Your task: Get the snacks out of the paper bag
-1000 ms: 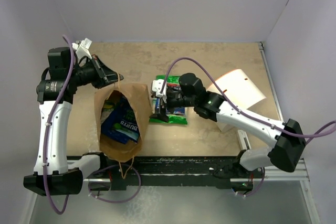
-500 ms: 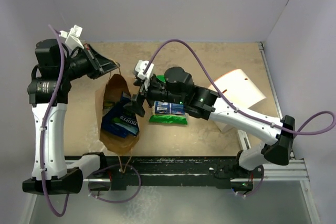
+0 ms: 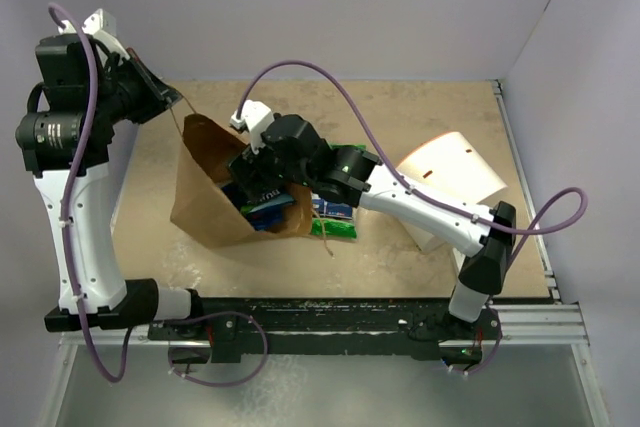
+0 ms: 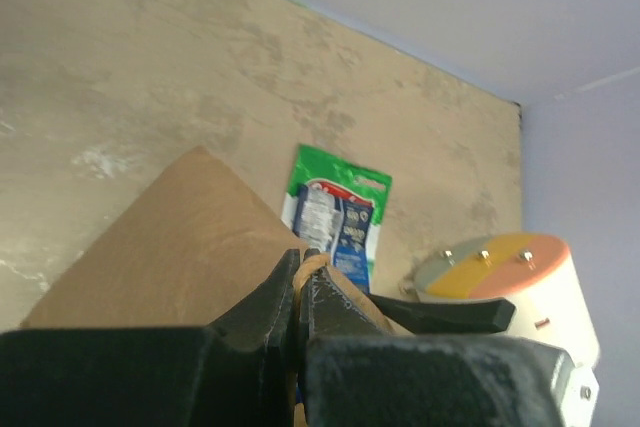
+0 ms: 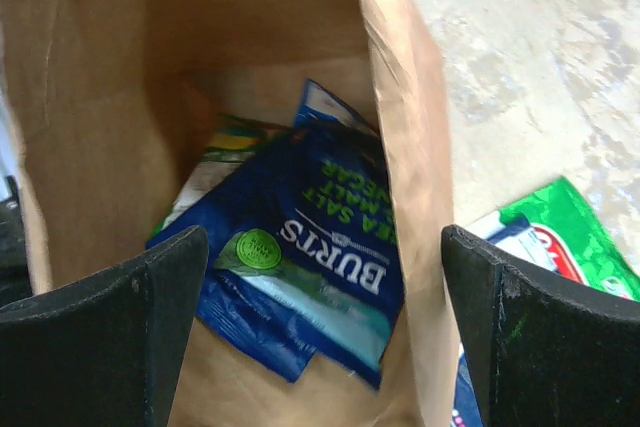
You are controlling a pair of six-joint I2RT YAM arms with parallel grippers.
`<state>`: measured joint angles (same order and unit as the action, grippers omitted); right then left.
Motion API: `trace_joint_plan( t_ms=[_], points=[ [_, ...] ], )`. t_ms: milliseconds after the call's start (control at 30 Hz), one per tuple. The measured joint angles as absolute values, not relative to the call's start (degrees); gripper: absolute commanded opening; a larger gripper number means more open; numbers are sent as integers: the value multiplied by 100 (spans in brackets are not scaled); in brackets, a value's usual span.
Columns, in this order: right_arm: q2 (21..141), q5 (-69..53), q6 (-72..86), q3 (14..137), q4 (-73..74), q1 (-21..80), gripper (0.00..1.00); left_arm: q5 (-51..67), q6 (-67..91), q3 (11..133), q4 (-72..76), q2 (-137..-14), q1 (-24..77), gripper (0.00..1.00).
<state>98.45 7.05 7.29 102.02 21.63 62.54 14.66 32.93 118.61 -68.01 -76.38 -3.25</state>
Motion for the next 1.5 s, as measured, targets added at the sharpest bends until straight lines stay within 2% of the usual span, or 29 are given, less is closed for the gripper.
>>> trace_joint_plan(
  t_ms=[300,467,567,733,900,1000,1167,1333,1400,1500],
  points=[
    [10022,1103,561,10844,2401,5999,100,276,2110,13006,-7264,-8495,-325,0],
    [10022,1083,523,10844,2362,5900,100,91,1568,13013,-7212,-8486,-320,0],
    [9961,976,434,10632,2241,5892,99,587,1527,12361,-6816,-8200,-311,0],
    [9677,749,292,9776,1977,5883,100,1988,2027,9756,-5697,-7000,-294,0],
    [9325,445,349,9133,1649,5690,100,3122,2567,8088,-5186,-6025,-285,0],
    [9258,220,462,9061,1441,5398,99,3339,2615,7758,-5389,-5658,-285,0],
    [9258,-91,521,8978,1245,5028,100,2814,2545,7817,-6114,-5256,-285,0],
    [9067,-639,-196,8178,779,5247,100,2628,2613,7841,-6386,-5151,-285,0],
    [8836,-910,-766,7618,572,5542,97,2633,2709,7826,-6326,-5168,-285,0],
    [8416,-1400,-1743,6788,200,6101,88,2679,2884,7819,-6204,-5221,-285,0]
  ],
)
